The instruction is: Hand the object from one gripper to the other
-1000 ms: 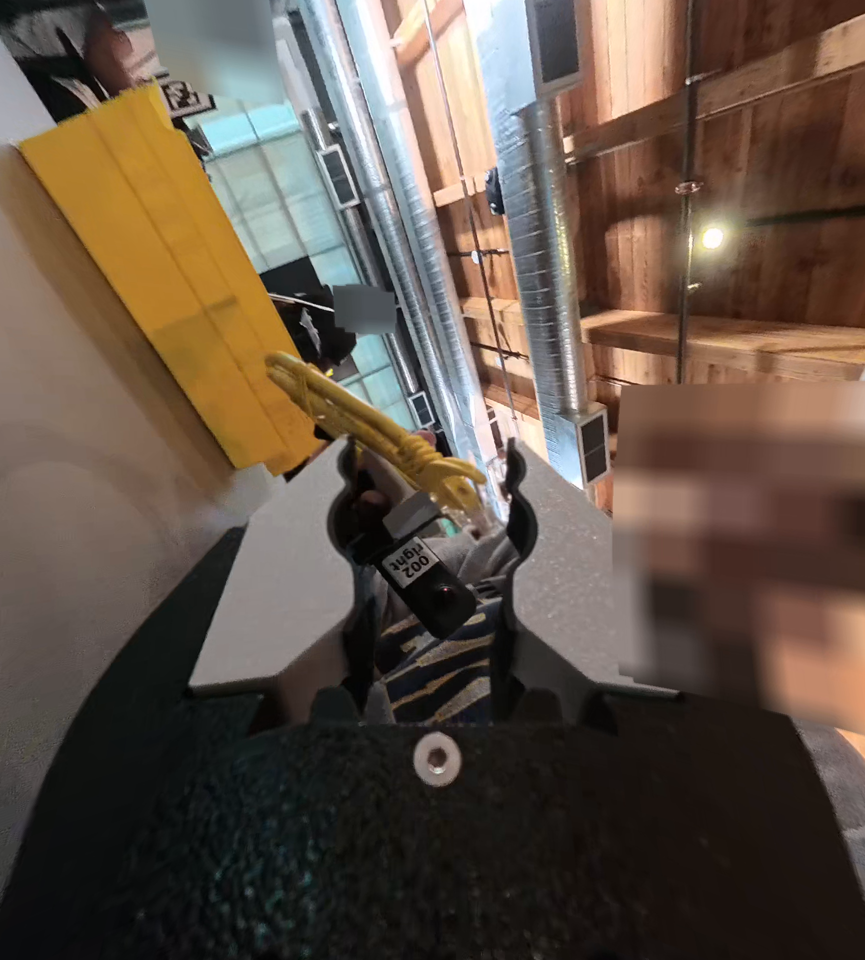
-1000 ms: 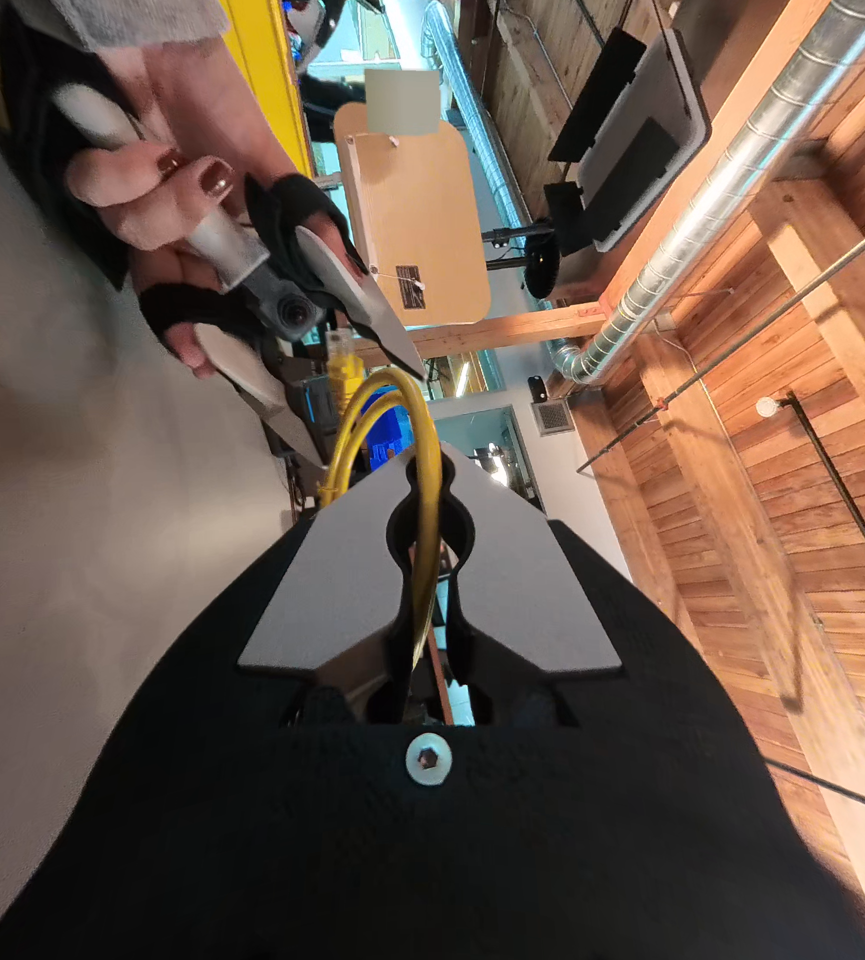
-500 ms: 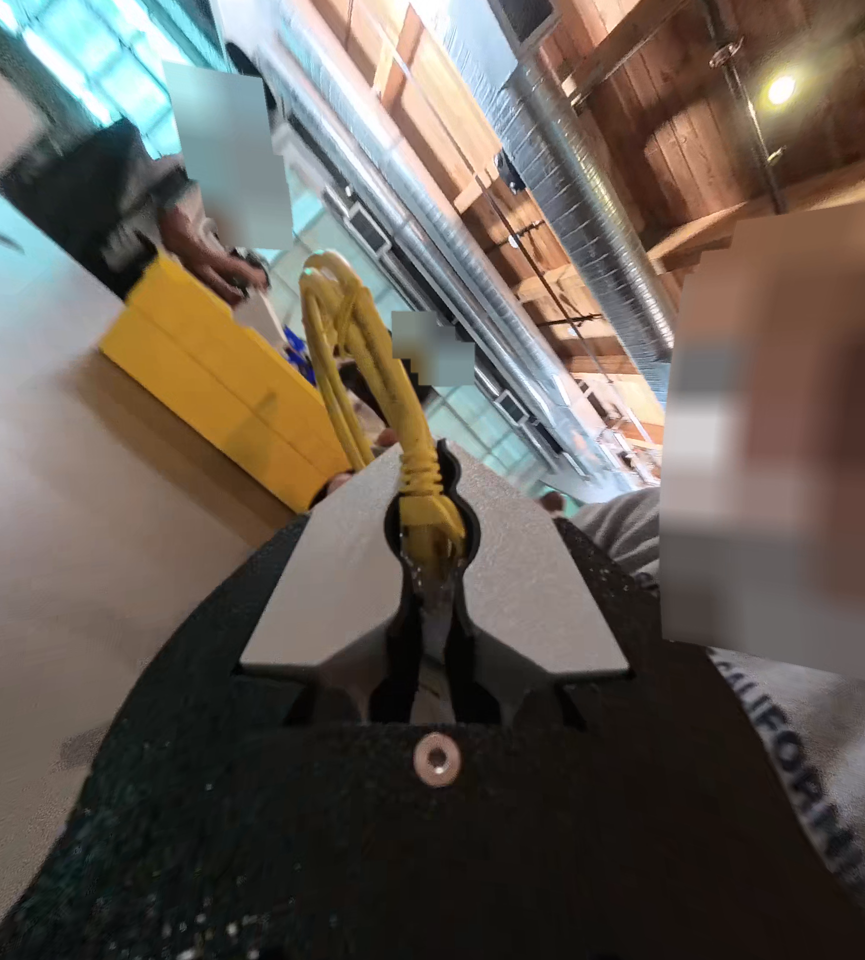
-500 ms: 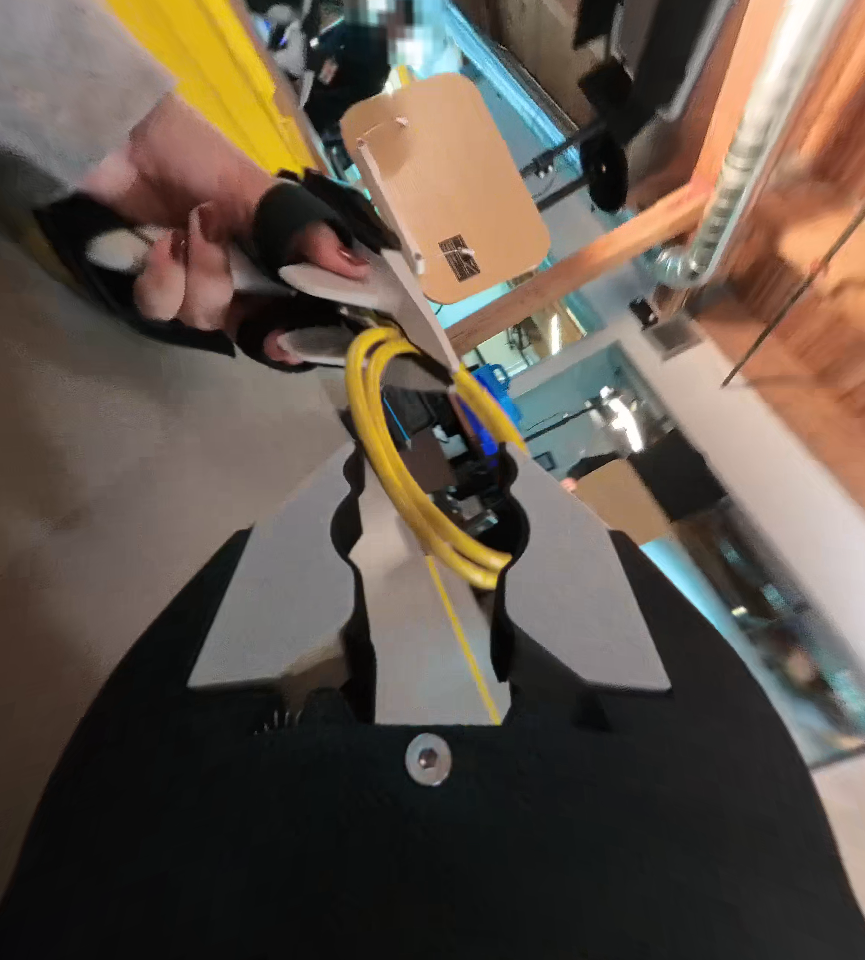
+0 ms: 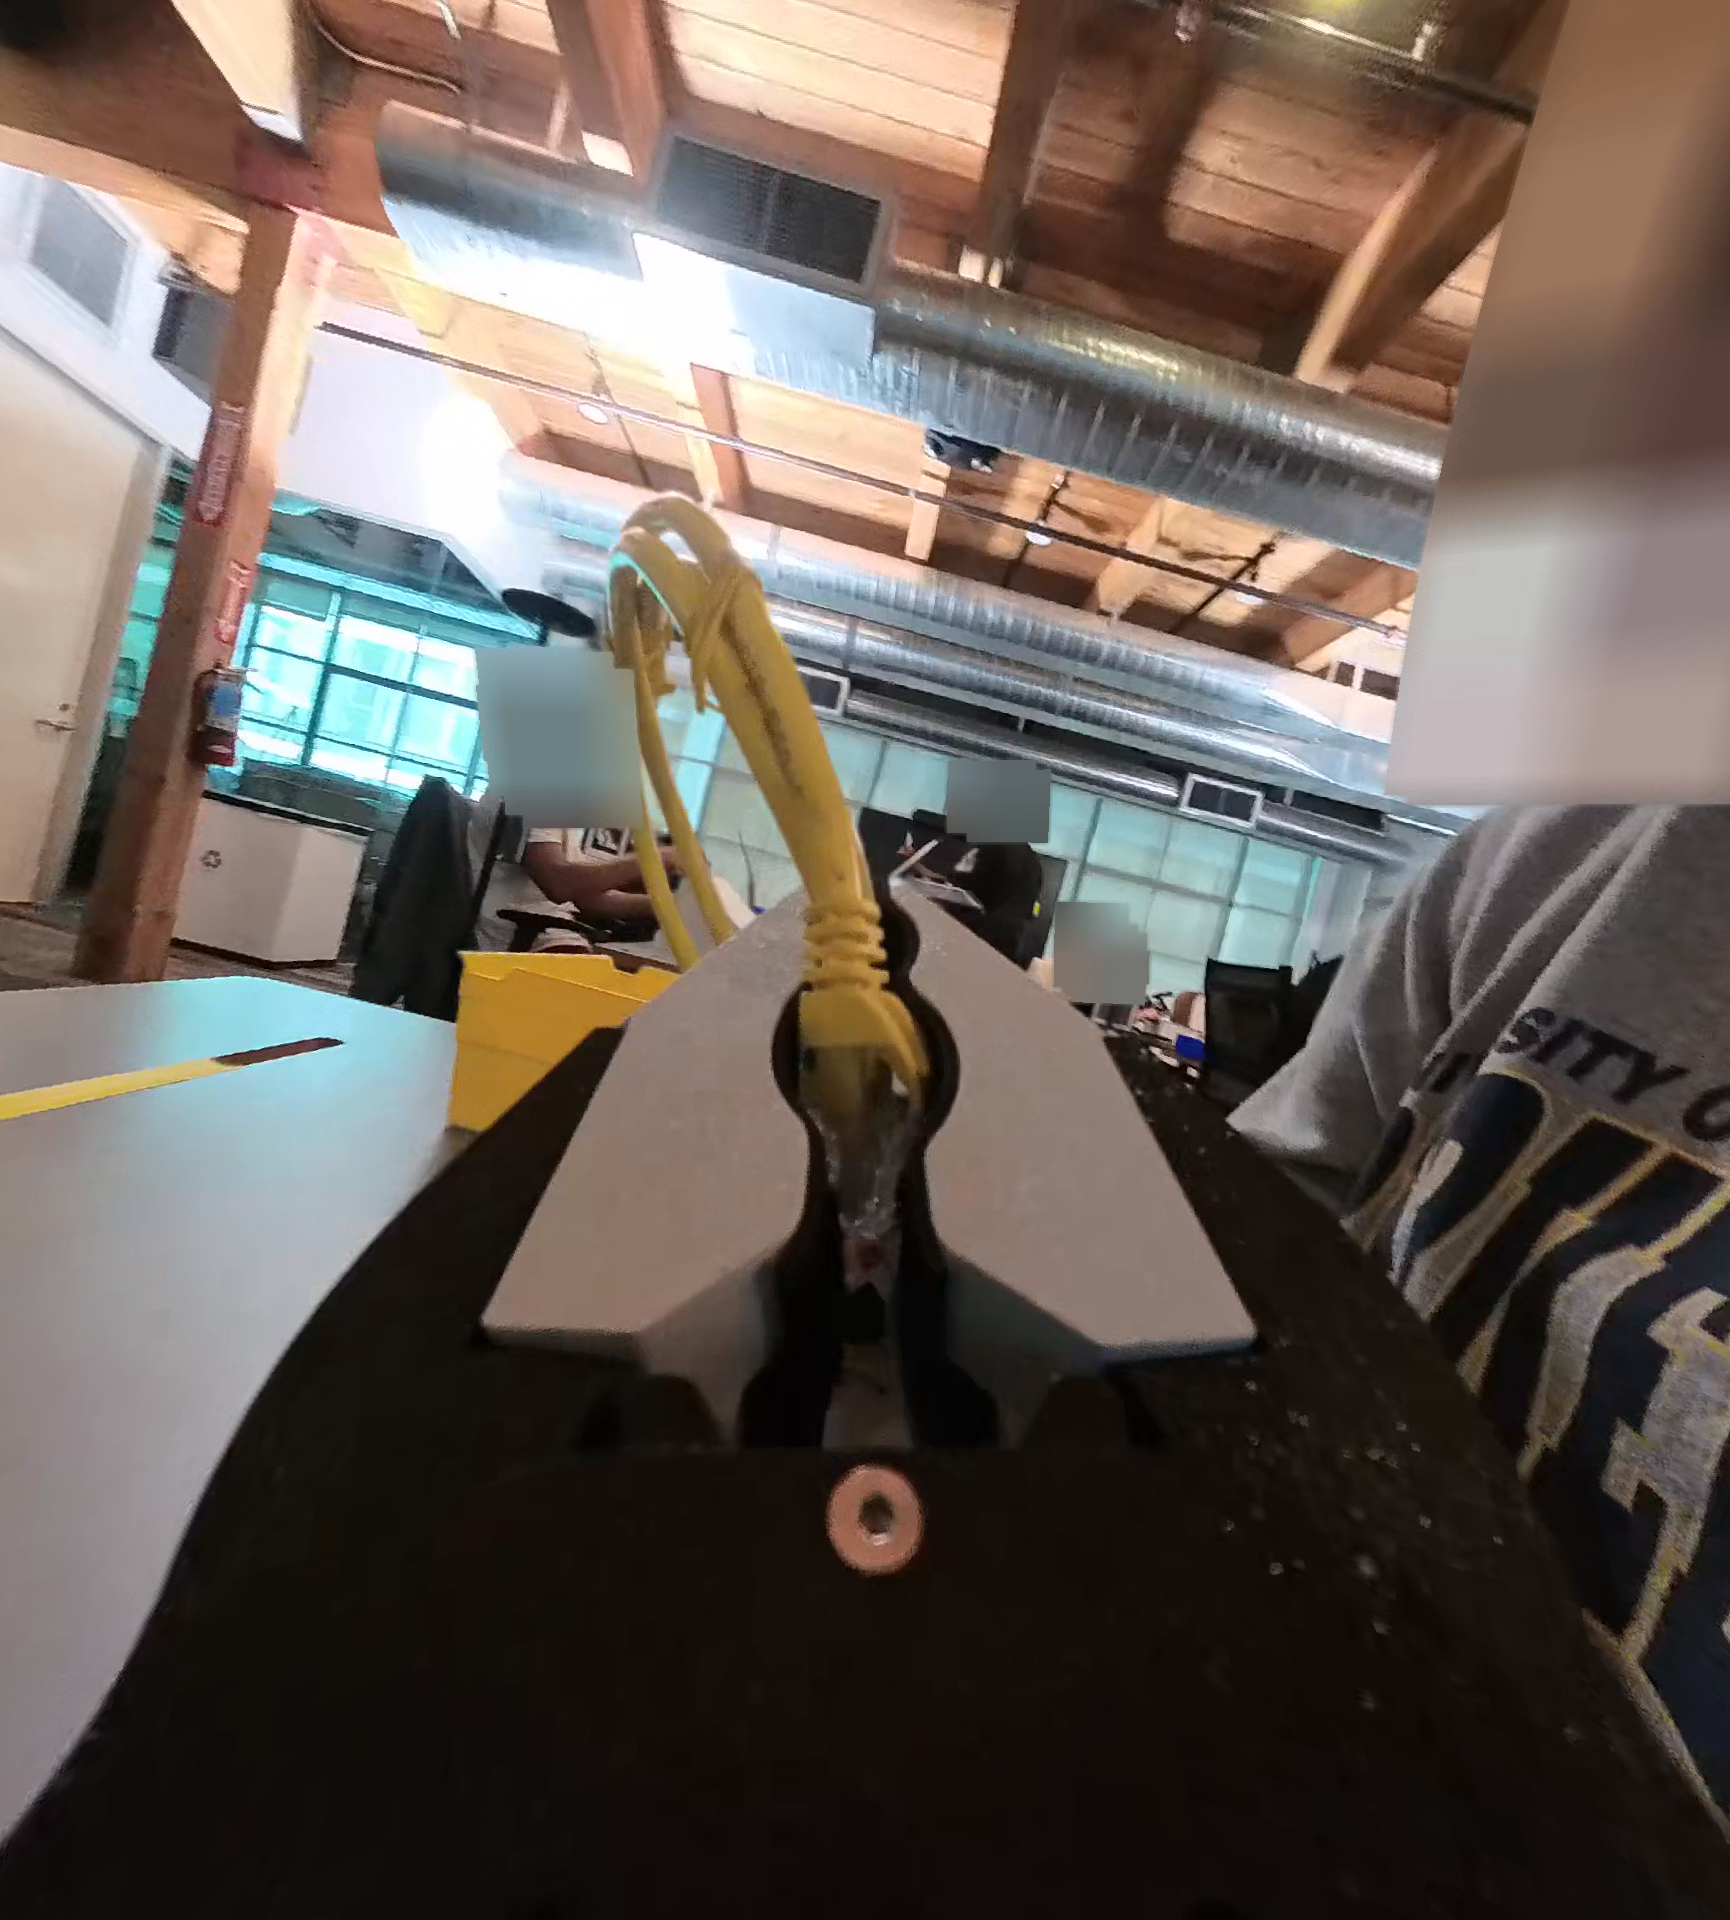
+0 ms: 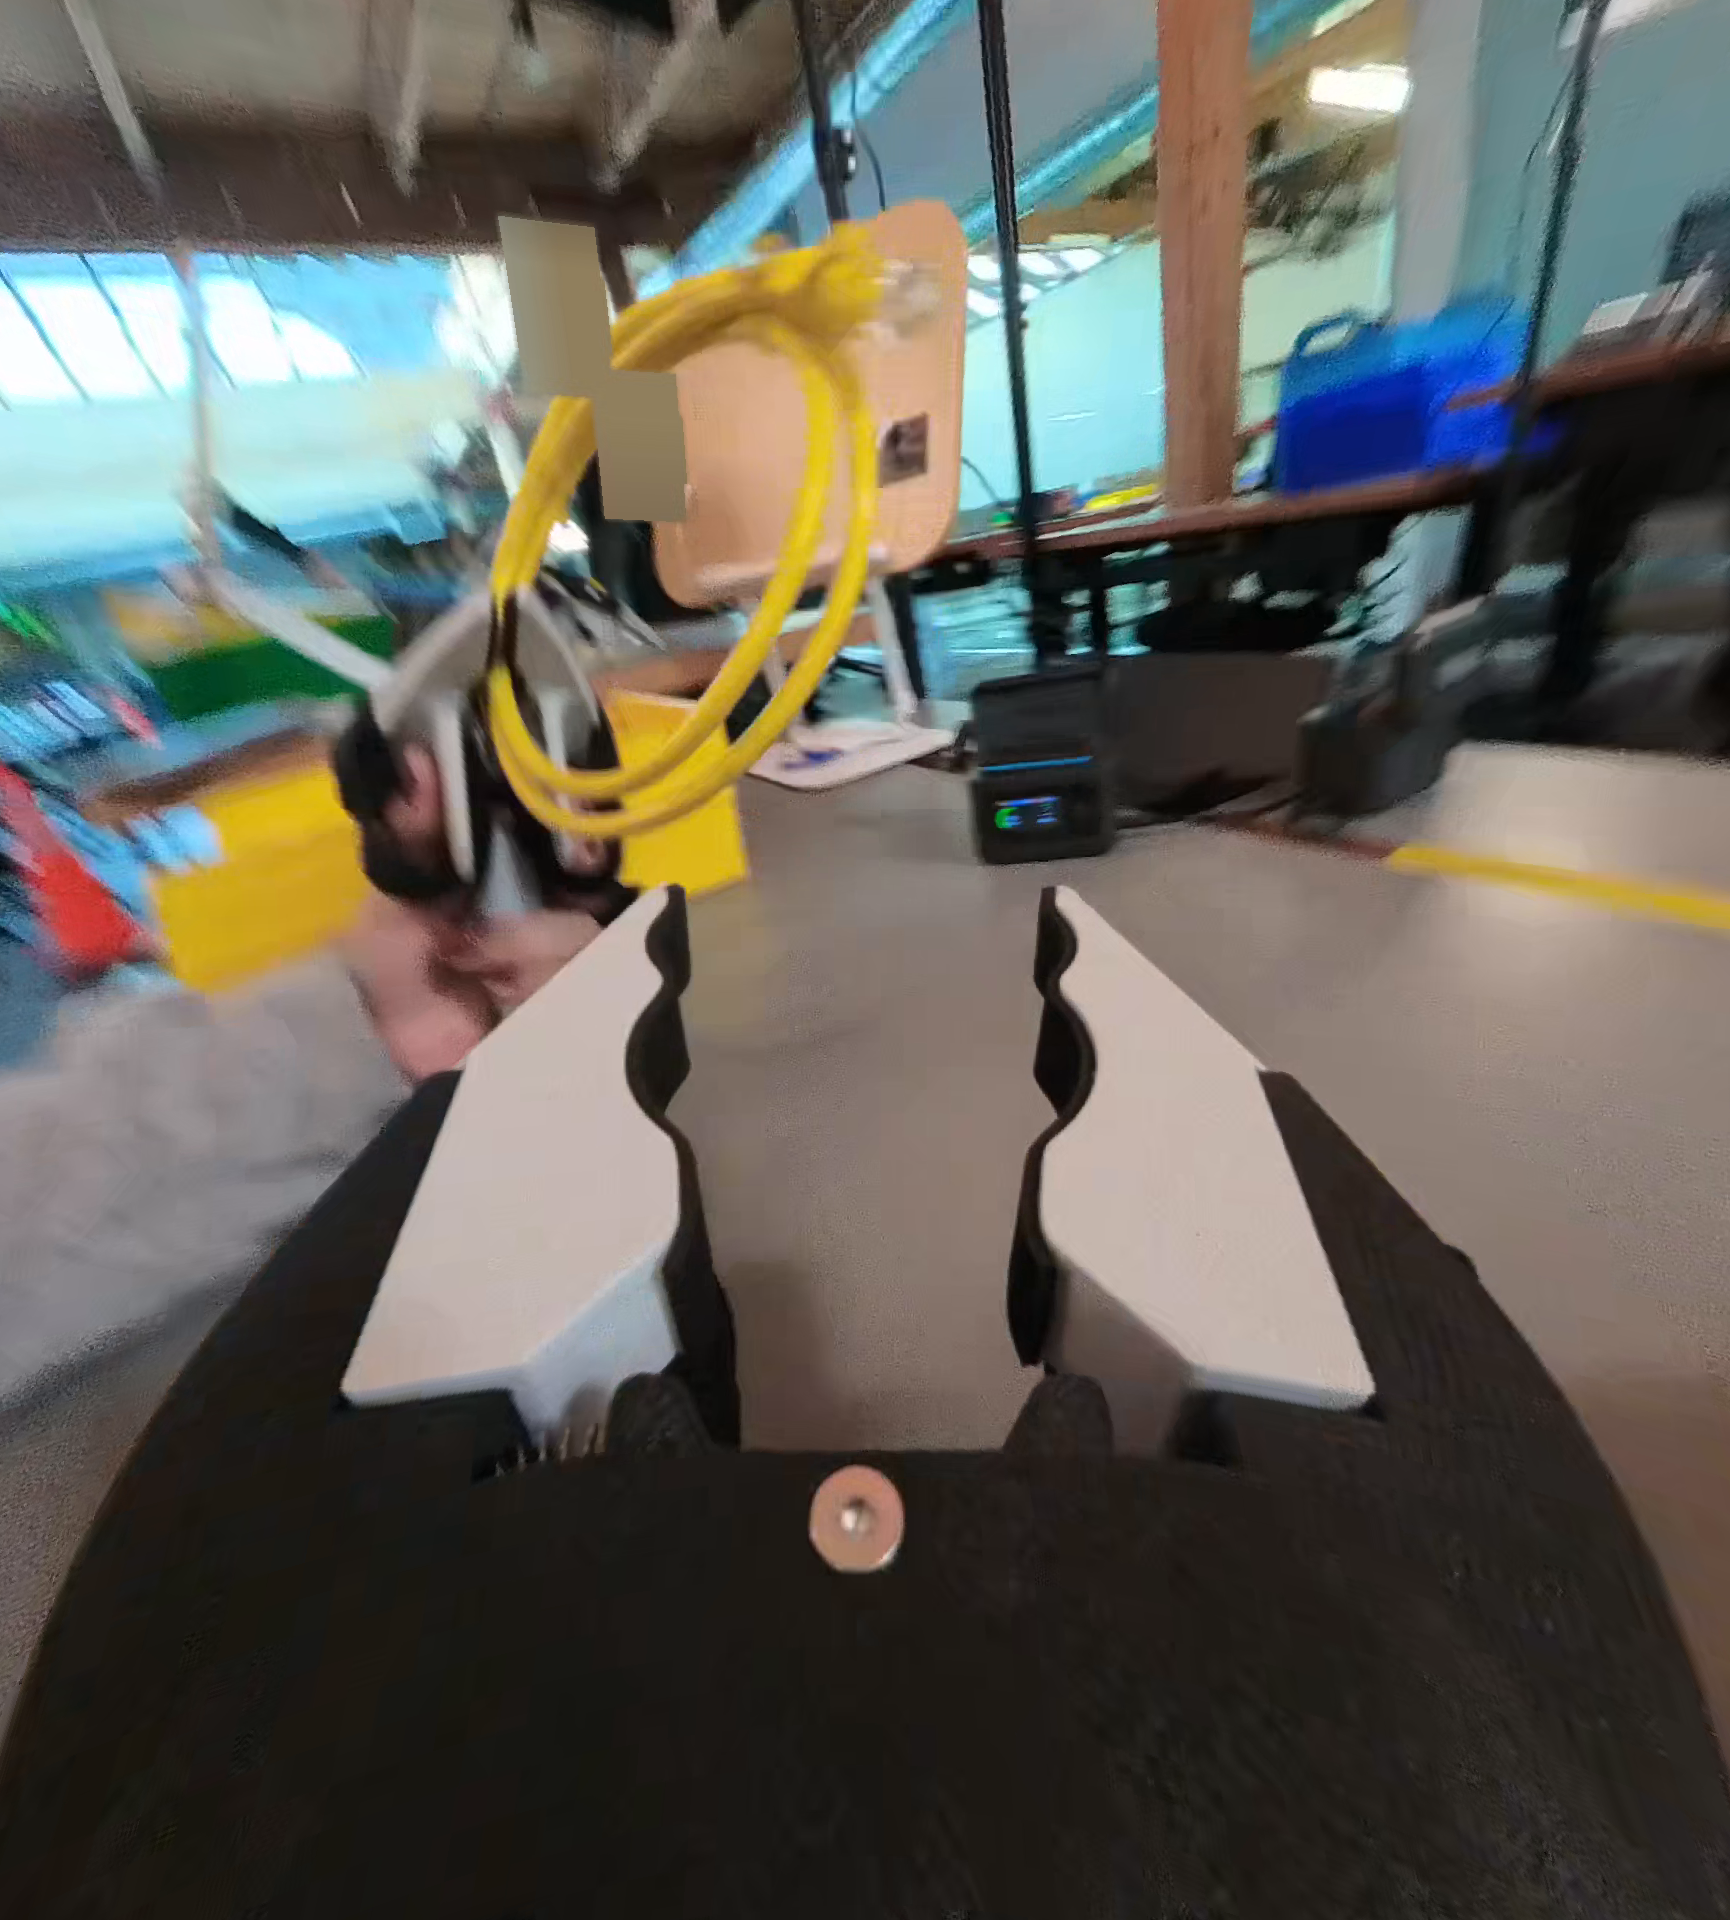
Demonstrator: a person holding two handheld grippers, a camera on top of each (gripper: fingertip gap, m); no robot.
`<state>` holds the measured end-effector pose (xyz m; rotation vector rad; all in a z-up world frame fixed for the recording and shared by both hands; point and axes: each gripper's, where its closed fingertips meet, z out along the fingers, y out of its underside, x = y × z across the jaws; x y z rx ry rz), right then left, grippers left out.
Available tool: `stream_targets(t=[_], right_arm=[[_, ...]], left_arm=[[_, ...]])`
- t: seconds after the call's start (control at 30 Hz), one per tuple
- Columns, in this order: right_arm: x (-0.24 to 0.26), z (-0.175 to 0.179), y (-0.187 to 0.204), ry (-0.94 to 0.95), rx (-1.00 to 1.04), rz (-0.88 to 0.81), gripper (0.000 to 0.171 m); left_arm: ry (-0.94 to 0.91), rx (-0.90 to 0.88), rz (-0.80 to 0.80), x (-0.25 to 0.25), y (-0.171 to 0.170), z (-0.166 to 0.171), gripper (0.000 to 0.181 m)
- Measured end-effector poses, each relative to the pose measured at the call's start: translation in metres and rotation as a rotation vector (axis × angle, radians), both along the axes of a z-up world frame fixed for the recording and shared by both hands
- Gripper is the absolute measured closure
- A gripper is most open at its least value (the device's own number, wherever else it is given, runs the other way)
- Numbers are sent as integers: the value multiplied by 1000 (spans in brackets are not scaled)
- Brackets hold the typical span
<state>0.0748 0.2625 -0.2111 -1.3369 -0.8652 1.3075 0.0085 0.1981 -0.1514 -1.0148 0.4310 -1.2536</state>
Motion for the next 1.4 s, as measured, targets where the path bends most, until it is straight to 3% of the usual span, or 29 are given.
stream_targets(t=[0.13, 0.27, 0.47, 0.6, 0.8, 1.0, 1.13, 1.23, 1.4], right_arm=[[11, 0, 19, 105, -293, 52, 99], [10, -15, 26, 17, -322, 15, 100], [6, -24, 22, -11, -404, 71, 110], [7, -11, 9, 64, -418, 196, 118], [13, 18, -23, 229, -462, 475, 115], [16, 31, -43, 297, -420, 588, 97], [13, 34, -46, 311, -351, 549, 92], [6, 27, -42, 259, -314, 474, 104], [8, 30, -36, 254, -219, 377, 162]], left_arm=[[114, -13, 24, 13, 4, -11, 180], [274, -2, 28, 33, 3, -23, 180], [328, 10, -53, 49, -5, -29, 180], [312, 14, -63, 44, -6, -27, 181], [206, 30, -119, 38, -12, -16, 181], [74, 53, -143, 29, -15, -1, 181], [80, 22, -141, 27, -11, -6, 181], [82, 8, -176, 34, -11, -8, 181], [117, -61, -180, 39, -1, -19, 180]])
